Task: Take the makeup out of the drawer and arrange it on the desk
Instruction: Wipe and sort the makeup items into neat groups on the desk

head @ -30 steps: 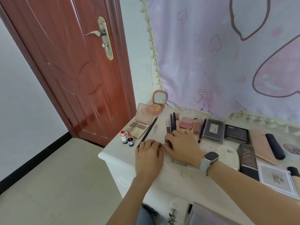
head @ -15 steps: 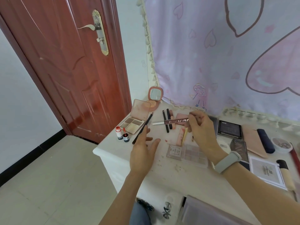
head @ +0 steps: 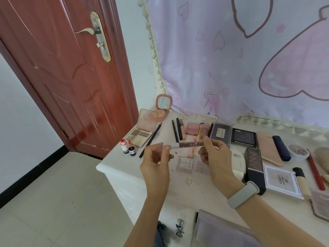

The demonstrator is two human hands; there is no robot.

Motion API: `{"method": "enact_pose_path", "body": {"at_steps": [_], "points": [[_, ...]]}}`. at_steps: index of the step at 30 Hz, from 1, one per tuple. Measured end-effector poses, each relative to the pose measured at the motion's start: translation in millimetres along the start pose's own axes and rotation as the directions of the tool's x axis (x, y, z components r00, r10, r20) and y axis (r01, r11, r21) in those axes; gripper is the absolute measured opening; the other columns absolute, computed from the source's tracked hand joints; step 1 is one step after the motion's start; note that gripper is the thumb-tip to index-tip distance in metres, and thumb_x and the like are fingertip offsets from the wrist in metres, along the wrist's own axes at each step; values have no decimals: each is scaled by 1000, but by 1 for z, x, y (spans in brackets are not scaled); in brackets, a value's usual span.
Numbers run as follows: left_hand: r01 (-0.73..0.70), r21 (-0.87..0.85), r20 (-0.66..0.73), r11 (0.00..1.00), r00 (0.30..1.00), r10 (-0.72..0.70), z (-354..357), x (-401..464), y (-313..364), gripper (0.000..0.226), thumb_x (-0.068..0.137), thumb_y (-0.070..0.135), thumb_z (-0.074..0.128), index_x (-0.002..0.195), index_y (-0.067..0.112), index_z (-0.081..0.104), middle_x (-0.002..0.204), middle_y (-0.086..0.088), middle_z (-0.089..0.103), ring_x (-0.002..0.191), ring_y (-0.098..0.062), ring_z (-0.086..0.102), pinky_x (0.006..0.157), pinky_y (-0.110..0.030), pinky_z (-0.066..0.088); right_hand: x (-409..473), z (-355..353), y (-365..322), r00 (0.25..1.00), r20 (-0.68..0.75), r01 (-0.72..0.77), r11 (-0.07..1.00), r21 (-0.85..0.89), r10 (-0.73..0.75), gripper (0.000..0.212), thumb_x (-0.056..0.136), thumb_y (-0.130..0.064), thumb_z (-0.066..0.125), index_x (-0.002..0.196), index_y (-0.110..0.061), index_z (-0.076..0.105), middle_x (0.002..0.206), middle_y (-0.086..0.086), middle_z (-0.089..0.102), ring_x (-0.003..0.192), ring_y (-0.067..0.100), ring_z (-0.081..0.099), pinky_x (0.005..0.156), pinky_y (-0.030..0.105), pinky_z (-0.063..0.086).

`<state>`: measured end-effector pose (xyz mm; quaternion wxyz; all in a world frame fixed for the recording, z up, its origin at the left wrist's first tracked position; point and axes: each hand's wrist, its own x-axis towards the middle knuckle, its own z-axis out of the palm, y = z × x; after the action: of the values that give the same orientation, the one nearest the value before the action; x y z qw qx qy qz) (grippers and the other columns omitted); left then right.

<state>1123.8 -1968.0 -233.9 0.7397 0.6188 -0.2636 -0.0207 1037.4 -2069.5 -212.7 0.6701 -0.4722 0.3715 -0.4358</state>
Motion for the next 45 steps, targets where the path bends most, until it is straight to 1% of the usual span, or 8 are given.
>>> {"method": "enact_pose_path", "body": {"at_steps": [5, 12, 18, 27, 32, 35, 39, 45], "points": [[-257, 324, 243, 911, 953, 183, -6, -9, 0, 27, 90, 43, 27, 68, 31, 36, 51, 4, 38, 47, -10, 35, 44, -21, 26, -3, 5, -2, 998, 47, -28, 996, -79, 32, 18, 97, -29, 43, 94, -12, 50, 53, -6, 42, 39, 2, 35, 42, 16, 30], [151, 163, 146, 975, 974, -175, -22, -4, 6, 60, 100, 31, 30, 40, 28, 35, 40, 10, 29, 41, -5, 25, 43, -21, 24, -12, 6, -10, 917, 333, 292, 937, -191, -218, 20, 98, -10, 37, 81, -18, 45, 74, -3, 39, 51, 0, 39, 52, 9, 41], [-32, 172, 323, 985, 946, -26, -36, 5, 10, 12, 88, 27, 57, 95, 36, 53, 64, 8, 55, 48, -10, 49, 47, -22, 43, -4, 5, -16, 900, 409, 249, 948, -200, -150, 22, 98, -9, 37, 82, -14, 50, 59, 0, 38, 42, -2, 39, 46, 8, 35], [23, 325, 315, 945, 940, -131, -48, 12, 9, 36, 87, 46, 41, 65, 21, 56, 43, 10, 33, 45, -11, 29, 50, -28, 28, -1, -5, -25, 808, 585, 120, 954, -276, 68, 23, 93, 5, 39, 91, -9, 58, 73, 6, 53, 55, 17, 48, 53, 25, 39], [-33, 326, 362, 945, 928, -93, -52, 13, 11, 28, 88, 43, 45, 65, 26, 50, 53, 4, 30, 52, -18, 28, 52, -33, 25, 4, -6, -27, 772, 623, 398, 672, -625, 122, 41, 95, -38, 40, 75, -11, 64, 43, -8, 45, 40, 8, 34, 44, 16, 31], [-26, 317, 335, 948, 938, -87, -53, 15, 11, 30, 89, 41, 44, 66, 24, 50, 54, 2, 30, 52, -17, 27, 52, -33, 24, 7, -9, -30, 738, 675, 503, 663, -555, 5, 15, 93, -23, 50, 88, -27, 64, 65, -9, 49, 51, 3, 40, 52, 11, 34], [-11, 331, 321, 944, 942, -102, -50, 15, 8, 28, 94, 30, 45, 67, 23, 49, 53, 5, 30, 51, -15, 27, 52, -33, 26, 10, -12, -29, 652, 758, 623, 584, -520, -21, 30, 91, -19, 53, 110, -42, 51, 102, -18, 49, 85, -4, 53, 72, 6, 40], [-71, 409, 325, 910, 943, -72, -47, 16, 6, 32, 95, 32, 43, 65, 23, 47, 48, 8, 32, 47, -11, 29, 51, -30, 28, 14, -10, -28, 584, 812, 794, 220, -567, -18, 16, 94, -27, 49, 103, -19, 59, 81, -22, 44, 70, -1, 44, 67, 18, 30]]}}
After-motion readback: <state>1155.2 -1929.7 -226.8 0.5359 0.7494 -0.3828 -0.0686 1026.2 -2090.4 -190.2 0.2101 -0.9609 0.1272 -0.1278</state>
